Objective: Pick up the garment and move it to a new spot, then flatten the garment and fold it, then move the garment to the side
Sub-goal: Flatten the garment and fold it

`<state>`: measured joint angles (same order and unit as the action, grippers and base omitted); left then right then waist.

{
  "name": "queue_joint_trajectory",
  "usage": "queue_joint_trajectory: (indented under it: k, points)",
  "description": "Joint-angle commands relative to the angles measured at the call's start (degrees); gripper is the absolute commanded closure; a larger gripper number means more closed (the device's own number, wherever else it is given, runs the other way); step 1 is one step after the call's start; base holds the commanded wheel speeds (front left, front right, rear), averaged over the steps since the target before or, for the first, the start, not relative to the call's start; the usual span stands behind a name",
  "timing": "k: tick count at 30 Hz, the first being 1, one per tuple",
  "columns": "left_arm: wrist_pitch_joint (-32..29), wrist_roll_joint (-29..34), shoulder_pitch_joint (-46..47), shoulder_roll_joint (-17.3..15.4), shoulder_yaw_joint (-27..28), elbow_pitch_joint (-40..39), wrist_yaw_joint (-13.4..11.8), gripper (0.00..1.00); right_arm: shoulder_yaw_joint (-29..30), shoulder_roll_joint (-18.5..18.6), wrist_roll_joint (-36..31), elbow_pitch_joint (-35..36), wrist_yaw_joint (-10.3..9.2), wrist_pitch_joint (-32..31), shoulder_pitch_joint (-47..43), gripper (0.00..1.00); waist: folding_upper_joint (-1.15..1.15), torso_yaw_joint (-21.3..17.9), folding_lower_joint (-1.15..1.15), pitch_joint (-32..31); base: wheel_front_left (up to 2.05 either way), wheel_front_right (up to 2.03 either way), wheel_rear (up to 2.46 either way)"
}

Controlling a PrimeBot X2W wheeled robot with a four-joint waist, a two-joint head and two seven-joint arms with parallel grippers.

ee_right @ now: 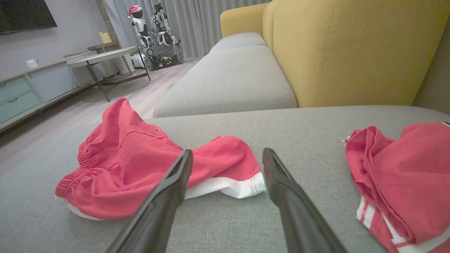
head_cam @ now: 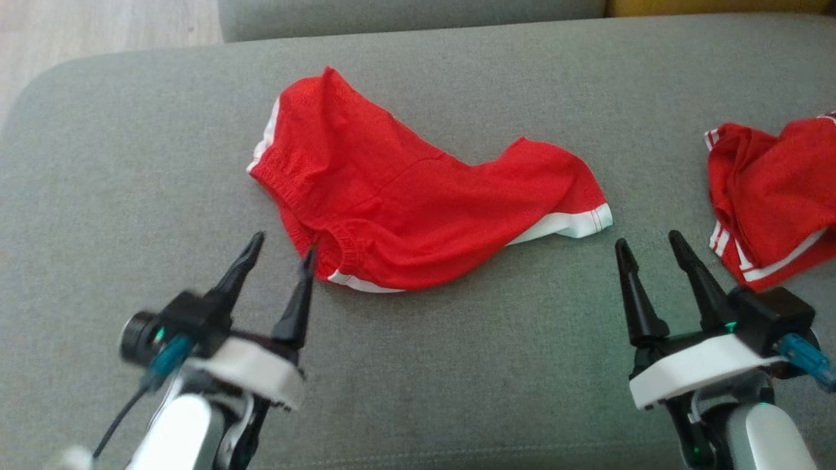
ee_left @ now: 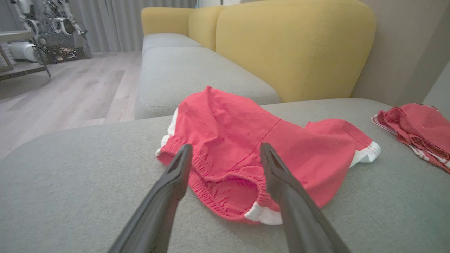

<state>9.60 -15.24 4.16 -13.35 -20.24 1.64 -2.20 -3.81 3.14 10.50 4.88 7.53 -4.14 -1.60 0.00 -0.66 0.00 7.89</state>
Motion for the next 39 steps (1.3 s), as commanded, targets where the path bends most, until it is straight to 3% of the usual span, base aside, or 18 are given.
queue_joint_trajectory:
  k: [1,6,13,14,15,24,32,39]
  points:
    - [-1.53,-0.21,4.72,-0.32,0.66,-0.07,1.50,0.00,-1.93,0.03,0.01,2.26,-0.04,-0.22,2.56,0.00,0.00,-0.43,0.00,0.68,0.00,0.00,0.00]
    - [-6.60,-2.42,8.77,0.66,-1.76,7.12,4.96,0.00,-3.18,-0.04,0.40,1.73,-0.04,-0.10,3.44,0.00,0.00,-1.86,0.00,1.99,0.00,0.00,0.00]
    - [-10.58,-5.73,11.14,1.53,-2.81,13.32,7.03,0.00,-3.21,-0.11,1.00,1.03,-0.04,0.43,4.01,0.00,0.00,-3.08,0.00,3.14,0.00,0.00,0.00]
    - [-10.65,-6.29,11.35,1.66,-3.13,13.54,7.44,0.82,-3.12,-0.12,1.13,0.87,-0.04,0.52,4.02,0.00,0.00,-3.17,0.00,3.24,0.00,0.00,0.00]
    - [-10.99,-7.13,11.32,1.80,-3.41,13.79,7.82,1.00,-3.08,-0.14,1.22,0.73,-0.04,0.64,4.04,0.00,0.00,-3.22,0.00,3.31,0.00,0.00,0.00]
    - [-9.69,-8.52,9.13,0.11,-4.64,5.14,8.37,1.00,-2.36,-0.23,2.31,-0.28,-0.04,1.17,3.89,0.00,0.00,-2.30,0.00,3.28,0.00,0.00,0.00]
    - [-12.42,-9.82,2.35,-1.85,-2.98,-8.14,4.55,1.00,-2.13,-0.25,3.17,-0.09,-0.04,0.85,3.86,0.00,0.00,-1.43,0.00,3.16,0.00,0.00,0.00]
    - [-14.12,-11.41,-1.44,-2.52,-1.87,-14.12,2.40,1.00,-1.70,-0.25,3.74,0.40,-0.04,0.45,3.79,0.00,0.00,-1.17,0.00,3.64,0.00,0.00,0.00]
